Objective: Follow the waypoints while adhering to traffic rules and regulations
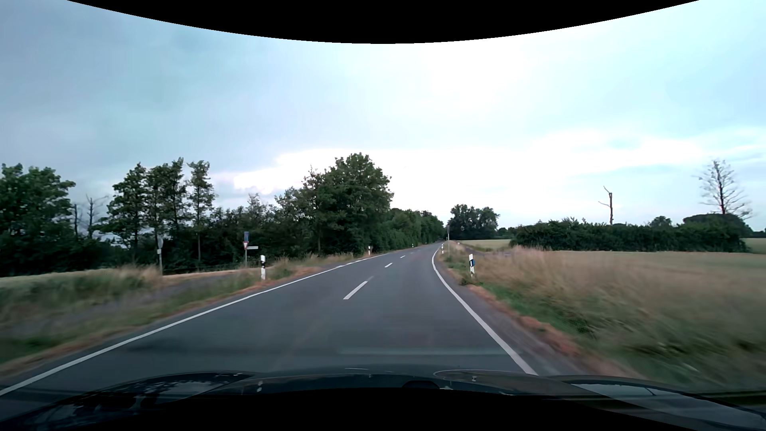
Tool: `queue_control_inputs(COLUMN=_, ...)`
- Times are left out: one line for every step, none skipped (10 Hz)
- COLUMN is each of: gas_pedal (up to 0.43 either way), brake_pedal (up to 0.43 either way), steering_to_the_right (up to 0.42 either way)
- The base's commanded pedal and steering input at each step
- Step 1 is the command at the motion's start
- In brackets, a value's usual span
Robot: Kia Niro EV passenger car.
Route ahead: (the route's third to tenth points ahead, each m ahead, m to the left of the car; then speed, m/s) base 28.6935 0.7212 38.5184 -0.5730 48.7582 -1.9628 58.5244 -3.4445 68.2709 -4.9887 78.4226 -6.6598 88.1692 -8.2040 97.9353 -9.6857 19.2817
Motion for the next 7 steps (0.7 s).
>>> queue_control_inputs(gas_pedal=0.287, brake_pedal=0.0, steering_to_the_right=0.024)
queue_control_inputs(gas_pedal=0.287, brake_pedal=0.0, steering_to_the_right=0.024)
queue_control_inputs(gas_pedal=0.311, brake_pedal=0.0, steering_to_the_right=0.024)
queue_control_inputs(gas_pedal=0.319, brake_pedal=0.0, steering_to_the_right=0.023)
queue_control_inputs(gas_pedal=0.331, brake_pedal=0.0, steering_to_the_right=0.022)
queue_control_inputs(gas_pedal=0.331, brake_pedal=0.0, steering_to_the_right=0.021)
queue_control_inputs(gas_pedal=0.331, brake_pedal=0.0, steering_to_the_right=0.018)
